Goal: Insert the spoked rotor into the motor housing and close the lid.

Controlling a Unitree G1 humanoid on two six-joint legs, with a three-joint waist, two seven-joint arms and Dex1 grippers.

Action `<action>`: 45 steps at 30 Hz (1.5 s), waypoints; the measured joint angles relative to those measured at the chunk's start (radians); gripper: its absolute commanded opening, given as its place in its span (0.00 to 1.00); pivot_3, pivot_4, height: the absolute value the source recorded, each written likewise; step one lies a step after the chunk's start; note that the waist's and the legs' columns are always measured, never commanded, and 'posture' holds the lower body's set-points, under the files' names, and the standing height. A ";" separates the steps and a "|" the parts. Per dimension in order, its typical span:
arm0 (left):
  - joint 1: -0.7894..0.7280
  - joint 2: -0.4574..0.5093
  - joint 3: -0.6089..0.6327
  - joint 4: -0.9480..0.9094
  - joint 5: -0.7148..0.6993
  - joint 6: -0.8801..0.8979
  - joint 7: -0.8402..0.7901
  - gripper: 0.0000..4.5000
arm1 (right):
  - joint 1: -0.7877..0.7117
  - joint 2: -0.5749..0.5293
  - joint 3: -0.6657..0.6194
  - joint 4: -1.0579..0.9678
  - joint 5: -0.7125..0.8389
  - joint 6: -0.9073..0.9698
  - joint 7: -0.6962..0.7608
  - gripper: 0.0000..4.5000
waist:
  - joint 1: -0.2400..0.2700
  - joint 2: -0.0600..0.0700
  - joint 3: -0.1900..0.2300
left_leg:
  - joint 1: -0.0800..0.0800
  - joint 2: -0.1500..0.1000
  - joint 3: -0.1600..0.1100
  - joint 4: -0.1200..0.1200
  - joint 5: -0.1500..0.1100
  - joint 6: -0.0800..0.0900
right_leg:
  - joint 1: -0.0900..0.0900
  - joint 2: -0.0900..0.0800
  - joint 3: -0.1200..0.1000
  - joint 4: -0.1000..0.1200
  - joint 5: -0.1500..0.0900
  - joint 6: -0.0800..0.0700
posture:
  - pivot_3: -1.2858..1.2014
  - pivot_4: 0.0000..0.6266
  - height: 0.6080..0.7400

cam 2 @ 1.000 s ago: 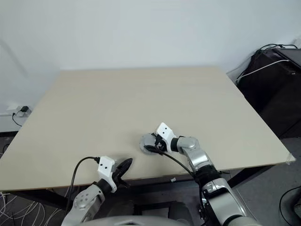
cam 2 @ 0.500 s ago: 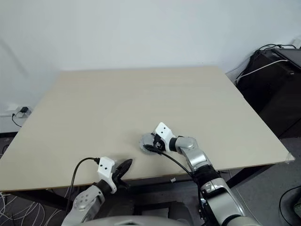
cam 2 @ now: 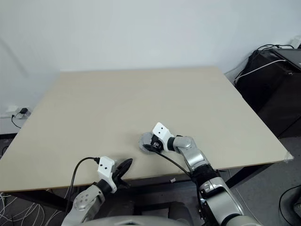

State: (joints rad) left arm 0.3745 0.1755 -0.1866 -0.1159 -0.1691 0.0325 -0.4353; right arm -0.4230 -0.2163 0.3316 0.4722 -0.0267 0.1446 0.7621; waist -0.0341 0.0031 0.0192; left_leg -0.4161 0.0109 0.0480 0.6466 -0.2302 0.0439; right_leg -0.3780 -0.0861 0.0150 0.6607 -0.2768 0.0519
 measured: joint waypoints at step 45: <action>-0.699 0.025 0.120 0.463 -0.185 0.566 -0.261 0.00 | 0.078 -0.009 0.009 -0.165 -0.007 0.108 -0.068 0.72 | 0.008 -0.005 0.001 | 0.001 -0.001 -0.001 0.002 0.003 0.003 | 0.003 0.012 -0.001 -0.002 0.002 0.007 | 0.52 0.00 1.00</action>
State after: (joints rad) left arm -0.3246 0.2000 -0.0663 0.3470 -0.3539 0.5989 -0.6963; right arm -0.3450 -0.2255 0.3406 0.3077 -0.0334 0.2523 0.6936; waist -0.0262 -0.0020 0.0198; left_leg -0.4150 0.0100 0.0467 0.6490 -0.2276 0.0468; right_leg -0.3754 -0.0740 0.0138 0.6586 -0.2753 0.0586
